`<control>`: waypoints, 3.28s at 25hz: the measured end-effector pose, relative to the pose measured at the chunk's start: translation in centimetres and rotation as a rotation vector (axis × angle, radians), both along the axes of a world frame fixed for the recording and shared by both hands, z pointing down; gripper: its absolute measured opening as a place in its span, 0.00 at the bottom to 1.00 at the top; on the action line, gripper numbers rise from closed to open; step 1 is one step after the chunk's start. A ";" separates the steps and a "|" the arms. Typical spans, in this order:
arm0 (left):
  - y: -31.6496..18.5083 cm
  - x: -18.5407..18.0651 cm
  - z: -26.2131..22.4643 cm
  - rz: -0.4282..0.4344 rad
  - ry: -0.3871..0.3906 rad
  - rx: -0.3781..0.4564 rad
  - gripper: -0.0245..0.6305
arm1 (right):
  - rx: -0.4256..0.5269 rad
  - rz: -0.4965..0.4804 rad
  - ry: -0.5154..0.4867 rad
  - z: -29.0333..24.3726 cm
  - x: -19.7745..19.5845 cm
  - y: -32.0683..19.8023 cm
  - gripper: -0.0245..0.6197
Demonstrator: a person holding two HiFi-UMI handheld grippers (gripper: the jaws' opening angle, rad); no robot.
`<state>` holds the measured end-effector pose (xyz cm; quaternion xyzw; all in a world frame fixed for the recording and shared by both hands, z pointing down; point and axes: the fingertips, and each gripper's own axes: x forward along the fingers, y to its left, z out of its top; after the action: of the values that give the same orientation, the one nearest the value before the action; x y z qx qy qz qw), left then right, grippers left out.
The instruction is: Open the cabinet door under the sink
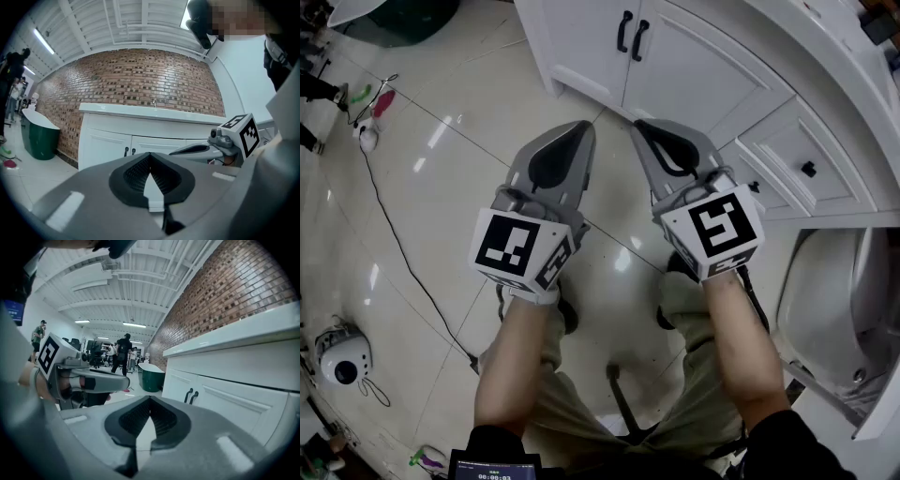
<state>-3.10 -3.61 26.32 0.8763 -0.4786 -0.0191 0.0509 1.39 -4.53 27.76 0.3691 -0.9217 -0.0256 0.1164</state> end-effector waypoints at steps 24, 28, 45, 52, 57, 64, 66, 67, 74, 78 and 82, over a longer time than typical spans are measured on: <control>-13.4 1.4 2.9 -0.023 0.039 -0.045 0.06 | -0.048 0.059 -0.002 1.7 1.7 -11.1 0.03; -15.0 1.8 3.4 -0.008 0.023 -0.056 0.07 | -0.051 0.060 0.001 1.7 1.8 -12.7 0.03; -22.4 3.1 6.8 -0.047 -0.035 -0.138 0.18 | -0.059 0.046 0.042 2.5 2.3 -16.8 0.02; -24.0 3.5 7.9 -0.074 -0.064 -0.156 0.22 | -0.063 0.058 0.043 2.4 3.4 -17.5 0.03; -25.0 3.5 8.3 -0.107 -0.078 -0.153 0.25 | -0.053 0.063 0.059 2.6 4.2 -17.6 0.03; -26.0 3.8 8.7 -0.130 -0.063 -0.155 0.23 | -0.034 0.056 0.104 2.8 4.9 -17.4 0.03; -26.3 3.8 8.8 -0.135 -0.062 -0.156 0.22 | -0.022 0.051 0.131 2.8 4.9 -17.3 0.03; -26.4 3.9 8.9 -0.136 -0.062 -0.157 0.21 | -0.015 0.048 0.154 2.8 5.0 -17.2 0.03; -26.4 4.1 9.2 -0.127 -0.112 -0.149 0.13 | 0.018 0.038 0.227 2.4 4.9 -17.0 0.03; -25.8 3.7 9.2 -0.137 -0.138 -0.146 0.12 | 0.027 0.032 0.226 1.8 4.3 -16.7 0.02; -25.2 3.1 9.1 -0.141 -0.132 -0.148 0.12 | 0.040 0.027 0.235 1.8 3.8 -16.5 0.02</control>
<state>-0.02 -28.81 35.41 0.8338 -0.5413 0.0704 0.0826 5.16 -20.99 29.59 0.3780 -0.8960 -0.0854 0.2166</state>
